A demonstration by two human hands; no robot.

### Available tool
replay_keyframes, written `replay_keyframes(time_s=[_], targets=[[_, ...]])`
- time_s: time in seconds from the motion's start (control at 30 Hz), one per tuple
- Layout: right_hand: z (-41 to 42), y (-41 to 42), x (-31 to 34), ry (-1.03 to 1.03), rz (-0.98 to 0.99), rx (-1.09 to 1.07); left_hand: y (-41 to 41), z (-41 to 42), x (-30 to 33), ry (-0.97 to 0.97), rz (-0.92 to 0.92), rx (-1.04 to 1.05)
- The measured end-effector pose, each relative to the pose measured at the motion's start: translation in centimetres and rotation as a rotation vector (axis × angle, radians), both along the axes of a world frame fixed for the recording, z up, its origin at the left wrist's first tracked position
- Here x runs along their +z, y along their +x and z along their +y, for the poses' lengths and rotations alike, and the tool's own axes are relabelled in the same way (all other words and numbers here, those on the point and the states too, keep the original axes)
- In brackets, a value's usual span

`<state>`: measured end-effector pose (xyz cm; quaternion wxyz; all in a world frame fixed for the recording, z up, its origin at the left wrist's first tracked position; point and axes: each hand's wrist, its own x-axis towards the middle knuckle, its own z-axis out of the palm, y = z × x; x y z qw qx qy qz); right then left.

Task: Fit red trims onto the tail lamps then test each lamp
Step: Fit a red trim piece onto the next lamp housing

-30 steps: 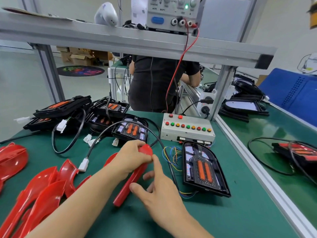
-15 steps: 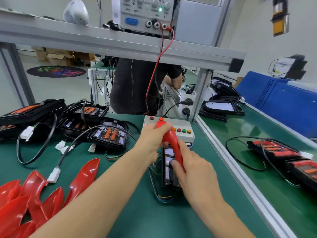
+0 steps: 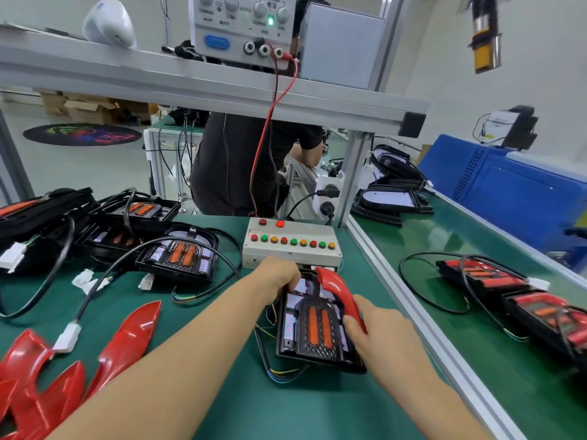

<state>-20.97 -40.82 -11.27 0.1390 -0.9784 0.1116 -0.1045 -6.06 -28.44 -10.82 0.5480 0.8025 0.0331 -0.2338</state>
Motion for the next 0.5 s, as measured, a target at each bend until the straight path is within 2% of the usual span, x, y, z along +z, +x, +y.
replay_keyframes(time_s=[0.3,0.43,0.5], targets=[[0.6,-0.5,-1.0,0.01,-0.062,0.082,-0.1,0.8,-0.8,-0.289,0.134,0.198],[0.8,-0.2,-1.4,0.007,-0.094,0.117,-0.3,1.8,-0.8,-0.471,0.254,0.149],[0.8,0.0,-1.6,0.0,-0.112,0.124,-0.5,2.2,-0.7,-0.511,0.242,0.074]])
